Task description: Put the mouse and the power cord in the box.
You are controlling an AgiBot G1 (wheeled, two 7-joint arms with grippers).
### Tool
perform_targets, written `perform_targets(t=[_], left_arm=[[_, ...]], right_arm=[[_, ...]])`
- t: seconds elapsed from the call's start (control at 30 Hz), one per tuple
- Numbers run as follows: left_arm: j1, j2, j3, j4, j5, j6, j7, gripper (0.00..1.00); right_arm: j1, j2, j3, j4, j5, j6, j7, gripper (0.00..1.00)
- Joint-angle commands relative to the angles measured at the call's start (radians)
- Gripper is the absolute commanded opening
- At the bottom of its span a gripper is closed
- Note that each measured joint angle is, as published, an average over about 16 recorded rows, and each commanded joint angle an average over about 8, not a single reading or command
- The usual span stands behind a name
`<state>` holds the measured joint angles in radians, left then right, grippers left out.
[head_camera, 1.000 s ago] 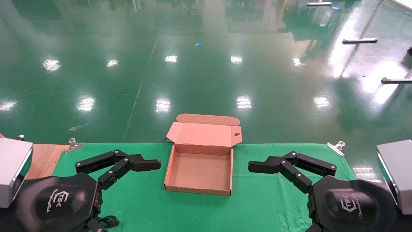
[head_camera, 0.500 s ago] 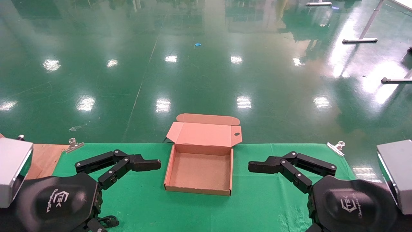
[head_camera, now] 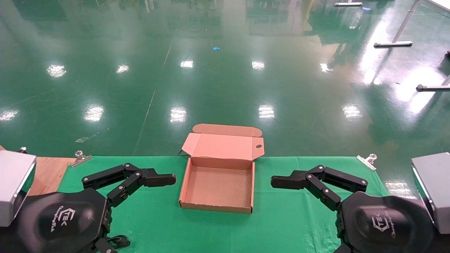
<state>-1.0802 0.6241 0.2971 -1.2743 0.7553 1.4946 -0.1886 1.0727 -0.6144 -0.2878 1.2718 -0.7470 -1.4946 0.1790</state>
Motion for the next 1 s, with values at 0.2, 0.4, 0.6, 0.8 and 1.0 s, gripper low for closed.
perform_targets(t=[0.2,0.4,0.6,0.8,1.0], left_arm=[[-0.029,0.043,0.063,0.049,0.096,0.011,-0.006,1.00],[-0.113,0.097,0.173,0.189,0.277,0.063,0.022,1.00],[-0.227,0.132,0.302,0.339,0.497,0.079,0.077,1.00],[-0.337,0.173,0.410,0.499,0.689,0.064,0.151,1.00],[-0.420,0.244,0.503,0.674,0.881,-0.008,0.246,1.00]], right_arm=[[0.005,-0.011,-0.033,-0.046,-0.083,-0.009,-0.045,1.00],[0.085,-0.057,-0.123,-0.141,-0.306,-0.040,-0.156,1.00],[0.226,-0.127,-0.244,-0.250,-0.583,-0.057,-0.279,1.00],[0.360,-0.215,-0.371,-0.359,-0.854,-0.040,-0.403,1.00],[0.440,-0.323,-0.500,-0.449,-1.106,0.010,-0.522,1.00]])
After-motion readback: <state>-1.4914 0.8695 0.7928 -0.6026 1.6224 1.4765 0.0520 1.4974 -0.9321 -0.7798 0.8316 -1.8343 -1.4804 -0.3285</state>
